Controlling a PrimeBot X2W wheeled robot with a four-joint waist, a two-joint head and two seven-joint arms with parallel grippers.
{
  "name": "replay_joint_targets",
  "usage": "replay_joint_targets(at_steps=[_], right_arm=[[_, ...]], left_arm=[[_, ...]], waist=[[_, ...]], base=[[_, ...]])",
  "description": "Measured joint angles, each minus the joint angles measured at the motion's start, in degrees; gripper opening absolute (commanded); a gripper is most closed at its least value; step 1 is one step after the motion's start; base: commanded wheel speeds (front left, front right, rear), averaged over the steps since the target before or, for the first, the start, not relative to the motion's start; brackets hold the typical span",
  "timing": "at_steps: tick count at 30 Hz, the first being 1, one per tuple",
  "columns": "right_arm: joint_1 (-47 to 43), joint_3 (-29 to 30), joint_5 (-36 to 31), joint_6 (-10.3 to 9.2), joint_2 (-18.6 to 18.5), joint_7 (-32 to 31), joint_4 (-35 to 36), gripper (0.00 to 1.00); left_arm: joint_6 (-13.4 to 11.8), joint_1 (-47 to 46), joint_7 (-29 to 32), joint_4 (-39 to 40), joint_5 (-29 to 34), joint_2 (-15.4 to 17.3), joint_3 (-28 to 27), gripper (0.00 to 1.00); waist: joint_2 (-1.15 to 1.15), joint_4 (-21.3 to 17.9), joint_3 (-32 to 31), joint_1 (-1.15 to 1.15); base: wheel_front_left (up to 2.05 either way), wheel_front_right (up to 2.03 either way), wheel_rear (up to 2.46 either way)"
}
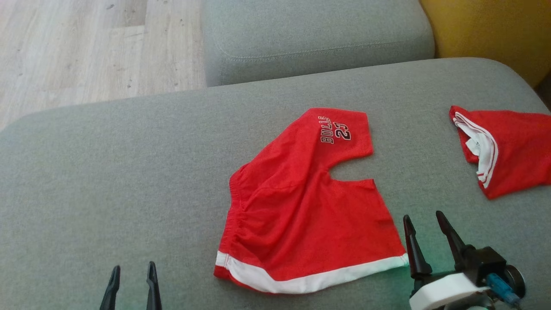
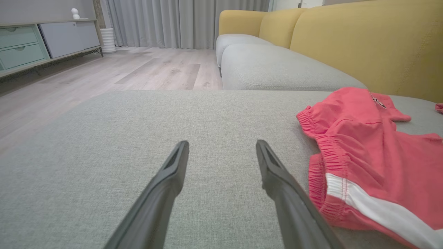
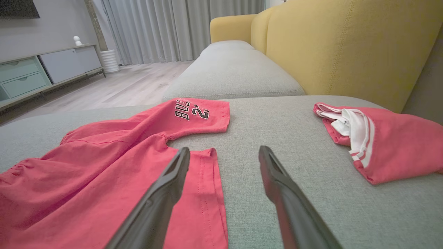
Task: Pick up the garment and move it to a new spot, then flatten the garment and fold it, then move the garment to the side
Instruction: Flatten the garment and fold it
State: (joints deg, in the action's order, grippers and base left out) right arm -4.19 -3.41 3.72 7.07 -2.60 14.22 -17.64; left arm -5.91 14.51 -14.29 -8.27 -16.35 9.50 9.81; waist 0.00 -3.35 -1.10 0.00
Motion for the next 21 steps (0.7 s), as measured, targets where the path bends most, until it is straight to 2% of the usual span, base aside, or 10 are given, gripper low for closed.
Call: replay_joint_targets(at_steps=[8, 12, 14, 16, 21], right_arm=[[0.1, -0.9, 0.9, 0.0, 0.0, 0.0, 0.2, 1.0], [0.2, -1.2, 2.3, 0.0, 0.0, 0.0, 2.4, 1.0], [0.2, -1.6, 2.3, 0.0, 0.0, -0.7, 3.0, 1.0], [0.1, -2.6, 1.9, 0.0, 0.0, -4.8, 3.2, 1.0], [-1.1, -3.6, 1.8, 0.0, -0.1, -15.6, 3.6, 1.0]], left_arm=[[3.6, 0.0, 0.0, -0.6, 3.3, -3.0, -4.2, 1.0], [5.2, -0.1, 0.0, 1.6, 4.4, -3.7, -4.9, 1.0], [6.9, -0.2, 0.0, 1.6, 4.9, -3.7, -4.1, 1.0], [8.4, -0.2, 1.2, 0.7, 5.4, -3.5, -2.3, 1.0], [11.2, -0.4, 9.8, 1.0, 5.2, -2.6, 2.1, 1.0]], waist=[[0.0, -0.1, -0.1, 0.0], [0.0, -0.7, 0.0, 0.0], [0.0, -1.1, 0.0, 0.0], [0.0, -1.6, 0.1, 0.0], [0.0, -2.7, 0.6, 0.0]], base=[[0.0, 0.0, 0.0], [0.0, 0.0, 0.0], [0.0, 0.0, 0.0], [0.0, 0.0, 0.0], [0.0, 0.0, 0.0]])
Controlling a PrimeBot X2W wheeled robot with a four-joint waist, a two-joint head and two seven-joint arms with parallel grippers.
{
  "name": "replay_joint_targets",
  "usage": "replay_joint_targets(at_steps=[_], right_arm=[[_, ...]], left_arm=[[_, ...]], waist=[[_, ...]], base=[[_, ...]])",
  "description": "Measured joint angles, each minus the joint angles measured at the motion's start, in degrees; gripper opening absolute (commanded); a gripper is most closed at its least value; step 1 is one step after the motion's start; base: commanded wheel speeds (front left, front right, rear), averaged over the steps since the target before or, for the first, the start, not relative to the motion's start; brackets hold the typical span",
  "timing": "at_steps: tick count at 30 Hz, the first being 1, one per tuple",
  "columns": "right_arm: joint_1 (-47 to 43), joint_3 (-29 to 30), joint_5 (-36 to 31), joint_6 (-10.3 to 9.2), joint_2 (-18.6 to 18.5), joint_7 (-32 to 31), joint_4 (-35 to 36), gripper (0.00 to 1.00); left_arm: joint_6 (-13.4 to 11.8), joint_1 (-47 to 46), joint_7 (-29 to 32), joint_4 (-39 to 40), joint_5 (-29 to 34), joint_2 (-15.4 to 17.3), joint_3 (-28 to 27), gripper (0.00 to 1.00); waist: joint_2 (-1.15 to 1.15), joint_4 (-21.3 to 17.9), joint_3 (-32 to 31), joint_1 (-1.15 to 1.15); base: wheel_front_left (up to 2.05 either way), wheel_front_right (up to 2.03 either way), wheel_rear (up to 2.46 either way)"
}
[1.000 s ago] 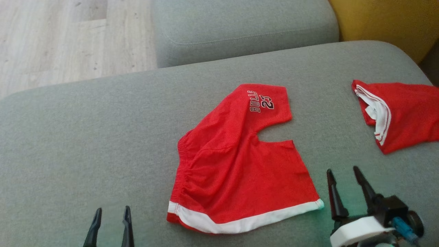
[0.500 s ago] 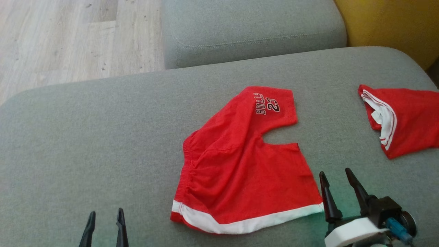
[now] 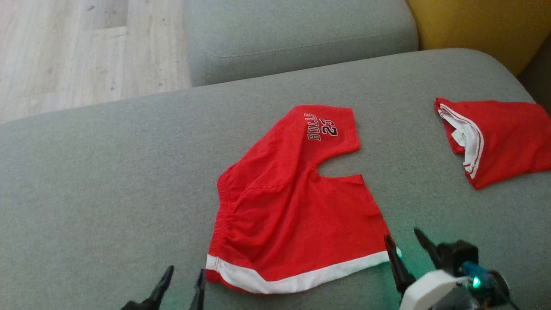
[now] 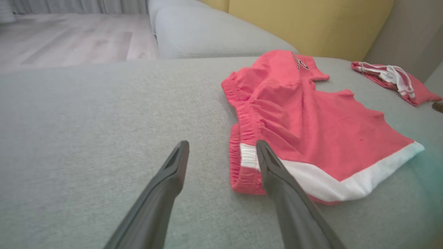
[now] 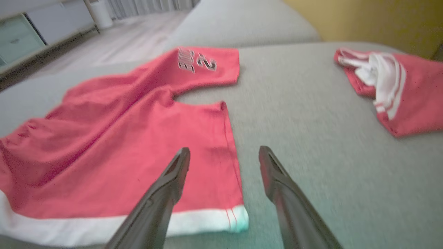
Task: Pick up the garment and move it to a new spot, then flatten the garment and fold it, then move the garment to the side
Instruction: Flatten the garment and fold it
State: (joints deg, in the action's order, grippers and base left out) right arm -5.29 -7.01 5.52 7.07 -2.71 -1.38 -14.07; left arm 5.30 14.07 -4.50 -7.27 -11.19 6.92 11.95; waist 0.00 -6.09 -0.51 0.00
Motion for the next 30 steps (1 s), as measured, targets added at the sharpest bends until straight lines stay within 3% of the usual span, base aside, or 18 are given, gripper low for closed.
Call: replay_joint_targets(at_steps=[7, 30], right_arm=[[-2.0, 0.5, -1.0, 0.0, 0.1, -6.8, -2.1, 1.0], [4.2, -1.8, 0.0, 0.0, 0.1, -3.8, -10.3, 1.0]], left_arm=[[0.8, -1.5, 5.8, 1.3, -1.1, 2.3, 2.1, 1.0], [1.4, -4.5, 10.4, 1.5, -5.3, 4.0, 4.9, 1.0]], waist=[[0.0, -1.2, 1.9, 0.0], [0.0, -1.1, 4.9, 0.0]], base=[[0.0, 0.0, 0.0], [0.0, 0.0, 0.0]])
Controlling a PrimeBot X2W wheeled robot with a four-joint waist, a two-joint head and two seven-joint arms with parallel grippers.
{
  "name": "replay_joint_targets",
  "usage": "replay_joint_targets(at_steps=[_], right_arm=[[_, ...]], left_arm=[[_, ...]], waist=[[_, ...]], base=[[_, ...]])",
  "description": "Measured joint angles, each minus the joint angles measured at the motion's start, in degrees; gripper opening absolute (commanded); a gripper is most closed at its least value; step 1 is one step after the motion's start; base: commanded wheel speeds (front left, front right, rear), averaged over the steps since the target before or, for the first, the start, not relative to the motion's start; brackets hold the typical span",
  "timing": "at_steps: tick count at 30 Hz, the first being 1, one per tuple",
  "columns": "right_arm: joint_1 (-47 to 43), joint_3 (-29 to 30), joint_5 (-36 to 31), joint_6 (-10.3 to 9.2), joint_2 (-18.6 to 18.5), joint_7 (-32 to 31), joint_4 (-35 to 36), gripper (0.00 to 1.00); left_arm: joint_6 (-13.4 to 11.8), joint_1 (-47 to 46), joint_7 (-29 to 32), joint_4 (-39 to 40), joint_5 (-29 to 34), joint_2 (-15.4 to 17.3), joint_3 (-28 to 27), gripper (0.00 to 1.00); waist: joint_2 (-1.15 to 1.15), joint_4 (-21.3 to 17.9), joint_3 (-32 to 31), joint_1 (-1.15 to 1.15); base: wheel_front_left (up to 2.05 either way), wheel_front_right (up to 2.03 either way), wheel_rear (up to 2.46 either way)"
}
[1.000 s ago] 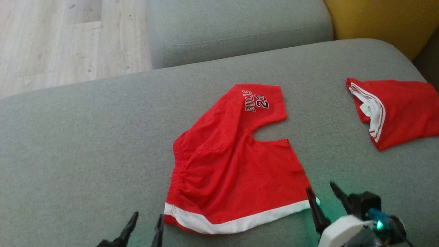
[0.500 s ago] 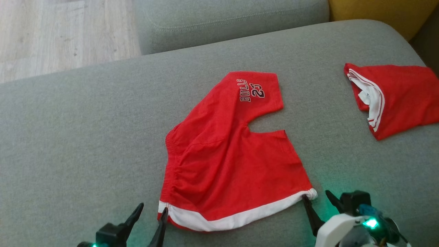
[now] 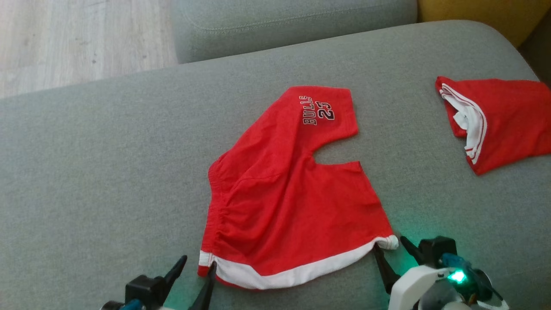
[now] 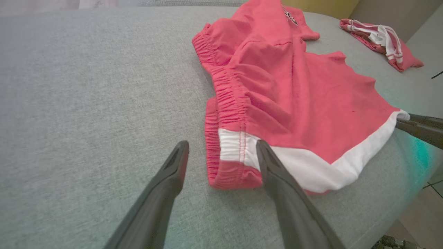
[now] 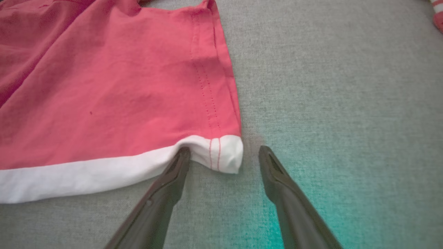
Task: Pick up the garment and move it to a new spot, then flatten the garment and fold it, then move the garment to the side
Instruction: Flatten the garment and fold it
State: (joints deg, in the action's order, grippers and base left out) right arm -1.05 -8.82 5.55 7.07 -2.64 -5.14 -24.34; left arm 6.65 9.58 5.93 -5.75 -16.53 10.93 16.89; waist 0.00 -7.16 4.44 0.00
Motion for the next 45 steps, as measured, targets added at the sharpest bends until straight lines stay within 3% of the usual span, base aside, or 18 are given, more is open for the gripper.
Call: replay_joint_targets(at_steps=[21, 27, 30, 36, 45], right_arm=[[3.1, -2.8, 1.1, 0.0, 0.0, 0.6, -0.8, 1.0], [3.1, -3.2, 1.1, 0.0, 0.0, 0.6, -0.6, 1.0], [3.0, -3.4, 1.1, 0.0, 0.0, 0.5, -0.1, 1.0], [2.5, -3.5, 1.7, 0.0, 0.0, -0.2, 2.2, 1.0], [2.3, -4.1, 2.8, 0.0, 0.0, -2.5, 2.2, 1.0]], left_arm=[[0.5, -5.8, 0.9, -7.0, -4.9, 2.7, 4.5, 0.99], [0.5, -5.8, 0.5, -7.0, -5.4, 3.0, 5.0, 0.73], [0.5, -5.8, 0.5, -7.0, -5.7, 3.1, 5.1, 0.71], [0.5, -5.8, 0.5, -6.9, -5.8, 3.2, 5.1, 0.53], [0.4, -5.8, 0.5, -6.8, -6.2, 3.3, 5.3, 0.42]], waist=[[0.0, -1.3, 2.4, 0.0], [0.0, -1.4, 2.4, 0.0], [0.0, -1.5, 2.3, 0.0], [0.0, -1.8, 2.2, 0.0], [0.0, -2.1, 2.5, 0.0]], base=[[0.0, 0.0, 0.0], [0.0, 0.0, 0.0], [0.0, 0.0, 0.0], [0.0, 0.0, 0.0], [0.0, 0.0, 0.0]])
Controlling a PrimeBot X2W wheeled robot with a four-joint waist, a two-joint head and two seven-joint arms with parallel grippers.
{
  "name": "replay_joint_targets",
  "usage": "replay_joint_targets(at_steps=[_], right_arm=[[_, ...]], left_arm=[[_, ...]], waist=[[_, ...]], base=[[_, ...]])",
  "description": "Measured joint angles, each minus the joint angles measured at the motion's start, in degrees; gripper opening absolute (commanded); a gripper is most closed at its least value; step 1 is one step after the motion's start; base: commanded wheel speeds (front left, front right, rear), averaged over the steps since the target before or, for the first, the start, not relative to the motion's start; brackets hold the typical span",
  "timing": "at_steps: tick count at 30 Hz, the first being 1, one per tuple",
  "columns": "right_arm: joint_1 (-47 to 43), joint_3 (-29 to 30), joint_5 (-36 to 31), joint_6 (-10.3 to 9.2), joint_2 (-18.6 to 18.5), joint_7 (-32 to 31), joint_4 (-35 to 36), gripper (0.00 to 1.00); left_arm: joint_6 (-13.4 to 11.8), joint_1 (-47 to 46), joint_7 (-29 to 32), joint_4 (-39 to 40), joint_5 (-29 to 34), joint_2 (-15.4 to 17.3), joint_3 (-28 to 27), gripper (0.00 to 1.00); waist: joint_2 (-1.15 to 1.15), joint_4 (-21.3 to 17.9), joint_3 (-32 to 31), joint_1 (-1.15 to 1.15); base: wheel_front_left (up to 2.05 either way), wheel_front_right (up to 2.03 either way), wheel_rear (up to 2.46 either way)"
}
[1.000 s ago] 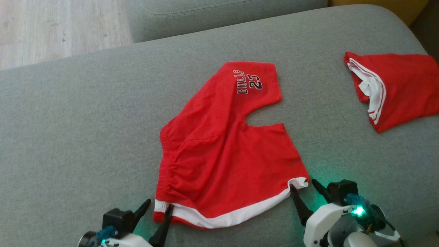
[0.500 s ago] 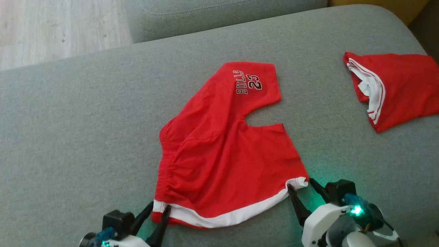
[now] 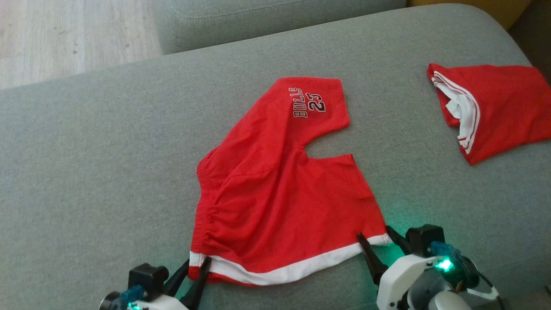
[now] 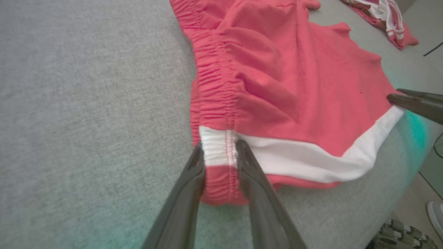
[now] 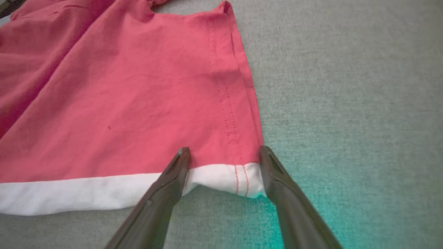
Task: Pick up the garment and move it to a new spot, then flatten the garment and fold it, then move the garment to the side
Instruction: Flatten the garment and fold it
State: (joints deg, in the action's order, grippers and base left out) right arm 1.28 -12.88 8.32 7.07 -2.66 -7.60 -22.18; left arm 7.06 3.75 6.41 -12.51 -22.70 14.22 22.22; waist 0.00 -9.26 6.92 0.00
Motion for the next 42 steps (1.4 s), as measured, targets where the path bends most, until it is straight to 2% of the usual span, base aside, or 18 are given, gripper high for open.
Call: replay_joint_targets(at_steps=[12, 16, 17, 18, 20, 21, 22, 25, 27, 30, 33, 37, 39, 42], right_arm=[[0.3, 1.7, -1.2, 0.03, 0.0, -2.0, -0.9, 1.0], [0.3, 1.5, -1.2, 0.03, 0.0, -2.9, -0.9, 1.0], [0.4, 1.2, -1.2, 0.03, 0.0, -3.4, -0.9, 0.8], [0.4, 0.9, -1.0, 0.03, 0.0, -3.9, -0.9, 0.01], [0.5, 0.3, 0.0, 0.03, 0.0, -4.9, -0.8, 0.0], [0.5, 0.0, 0.5, 0.03, 0.0, -5.3, -0.7, 0.0], [0.4, -0.1, 1.2, 0.03, 0.0, -5.4, -0.6, 0.0], [0.0, -0.4, 6.1, 0.03, 0.0, -6.0, 0.8, 0.0], [-0.8, -0.4, 13.5, 0.03, 0.0, -6.4, 4.3, 0.0], [-1.3, 0.2, 25.2, 0.03, 0.0, -8.3, 14.6, 0.0], [-1.0, 3.9, 32.2, 0.03, -0.1, -11.4, 27.2, 0.0], [2.6, 10.6, 37.0, 0.02, -0.8, -17.1, 38.4, 0.0], [7.7, 13.5, 37.6, 0.02, -1.0, -20.2, 40.2, 0.0], [20.6, 17.1, 36.6, 0.02, -1.2, -24.2, 39.7, 0.0]], left_arm=[[-0.1, 0.0, 0.0, 0.0, -0.6, 0.5, 0.1, 0.4], [-0.1, 0.0, 0.0, 0.0, -0.6, 0.5, 0.3, 0.36], [-0.1, 0.0, -0.1, 0.0, -0.6, 0.5, 0.3, 0.35], [-0.1, 0.0, -0.2, -0.1, -0.6, 0.5, 0.4, 0.3], [-0.1, 0.0, -0.2, -0.1, -0.6, 0.5, 0.5, 0.04], [-0.1, 0.0, -0.2, -0.2, -0.8, 0.5, 0.6, 0.04], [-0.1, 0.0, -0.2, -0.2, -1.1, 0.5, 0.8, 0.0], [-0.1, 0.0, -0.2, 0.2, -1.5, 0.7, 1.3, 0.0], [-0.1, 0.1, -0.2, 2.4, -2.6, 1.0, 1.3, 0.0], [0.0, 0.6, 0.3, 10.7, -7.6, 0.9, 0.6, 0.0], [0.0, 1.3, 2.5, 23.6, -14.1, 1.3, -0.4, 0.0], [0.0, -2.2, 8.7, 37.4, -20.3, 4.1, -3.1, 0.0], [-0.3, -8.3, 12.0, 40.2, -22.9, 5.0, -5.4, 0.0], [-2.1, -22.9, 17.6, 40.3, -26.9, 5.0, -7.5, 0.0]], waist=[[0.0, 0.5, 0.3, 0.0], [0.0, 0.5, 0.2, 0.0], [0.0, 0.5, 0.1, 0.0], [0.0, 0.5, 0.1, 0.0], [0.0, 0.5, 0.0, 0.0], [0.0, 0.5, -0.1, 0.0], [0.0, 0.4, -0.2, 0.0], [0.0, 0.4, -0.4, 0.0], [0.0, 0.4, -0.5, 0.0], [0.0, 0.2, -0.7, 0.0], [0.0, 0.2, -0.1, 0.0], [0.0, 0.5, 1.7, 0.0], [0.0, 0.6, 3.1, 0.0], [0.0, 0.8, 6.0, 0.01]], base=[[0.0, 0.0, 0.0], [0.0, 0.0, 0.0], [0.0, 0.0, 0.0], [0.0, 0.0, 0.0], [0.0, 0.0, 0.0], [0.0, 0.0, 0.0], [0.0, 0.0, 0.0], [0.0, 0.0, 0.0], [0.0, 0.0, 0.0], [0.0, 0.0, 0.0], [0.0, 0.0, 0.0], [0.0, 0.0, 0.0], [0.0, 0.0, 0.0], [0.0, 0.0, 0.0]])
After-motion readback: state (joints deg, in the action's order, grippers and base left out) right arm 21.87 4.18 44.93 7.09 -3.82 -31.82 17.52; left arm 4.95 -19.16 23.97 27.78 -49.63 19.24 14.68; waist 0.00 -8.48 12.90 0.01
